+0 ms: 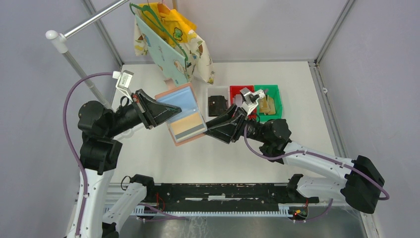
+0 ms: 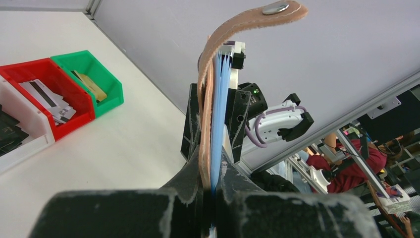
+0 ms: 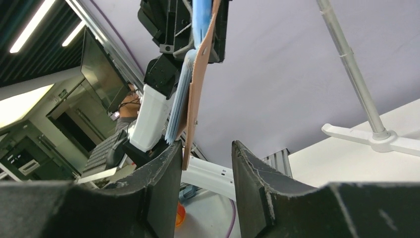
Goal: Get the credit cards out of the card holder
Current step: Remove the credit card from the card holder.
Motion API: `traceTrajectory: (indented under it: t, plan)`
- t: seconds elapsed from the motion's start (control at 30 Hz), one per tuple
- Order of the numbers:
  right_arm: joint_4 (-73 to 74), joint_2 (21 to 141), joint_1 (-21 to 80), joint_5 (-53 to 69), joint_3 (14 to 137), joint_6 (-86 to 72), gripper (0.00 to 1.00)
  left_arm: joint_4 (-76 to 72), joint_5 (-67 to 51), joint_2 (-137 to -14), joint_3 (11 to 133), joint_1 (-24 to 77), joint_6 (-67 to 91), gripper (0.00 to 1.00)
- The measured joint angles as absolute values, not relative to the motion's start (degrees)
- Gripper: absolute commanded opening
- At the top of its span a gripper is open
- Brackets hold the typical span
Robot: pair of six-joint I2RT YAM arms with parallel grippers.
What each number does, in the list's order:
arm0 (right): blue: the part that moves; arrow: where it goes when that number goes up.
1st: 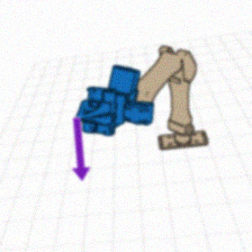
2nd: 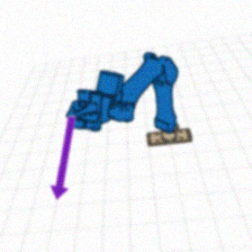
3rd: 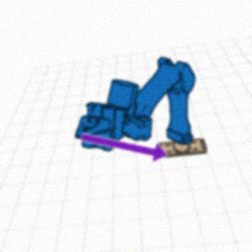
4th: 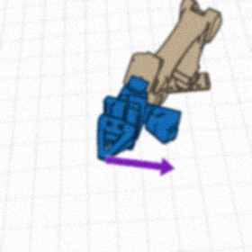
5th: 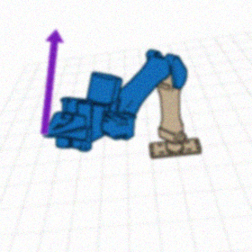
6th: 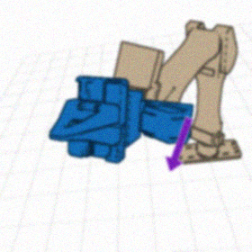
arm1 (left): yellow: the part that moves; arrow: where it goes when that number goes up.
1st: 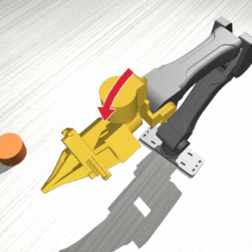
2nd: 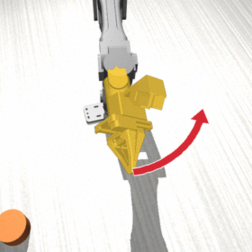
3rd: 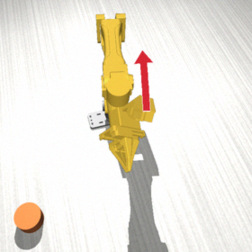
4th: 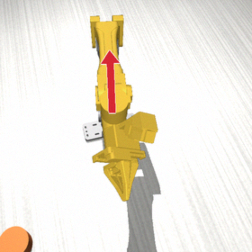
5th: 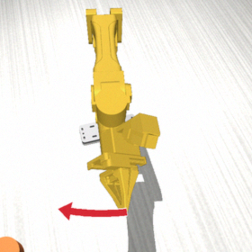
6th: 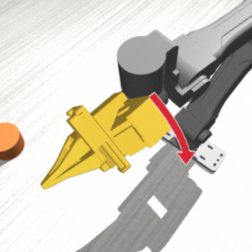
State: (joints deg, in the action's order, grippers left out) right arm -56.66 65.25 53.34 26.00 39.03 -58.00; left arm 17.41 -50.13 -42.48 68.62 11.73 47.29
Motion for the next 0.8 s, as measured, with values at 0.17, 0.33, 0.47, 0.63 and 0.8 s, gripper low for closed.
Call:
traceTrajectory:
  t: [0.17,0.33,0.47,0.63,0.8]
  plan:
    - [-57.69,65.17,53.34,28.12,38.92,-56.25,0.45,17.41,-50.13,-42.63,68.77,11.73,47.35,0.02]
    - [-58.39,64.27,53.34,29.63,38.54,-54.33,0.46,17.41,-50.13,-42.89,68.95,11.73,47.37,0.02]
    - [-59.96,63.55,53.34,30.00,38.54,-53.71,0.46,17.41,-50.13,-43.05,68.99,11.73,47.37,0.02]
    - [-60.53,63.55,53.34,29.95,38.54,-53.71,0.41,17.43,-50.13,-43.09,69.06,11.73,47.37,0.02]
    - [-60.51,63.55,53.34,29.47,38.54,-53.67,0.36,17.43,-50.13,-43.09,69.08,11.70,47.40,0.02]
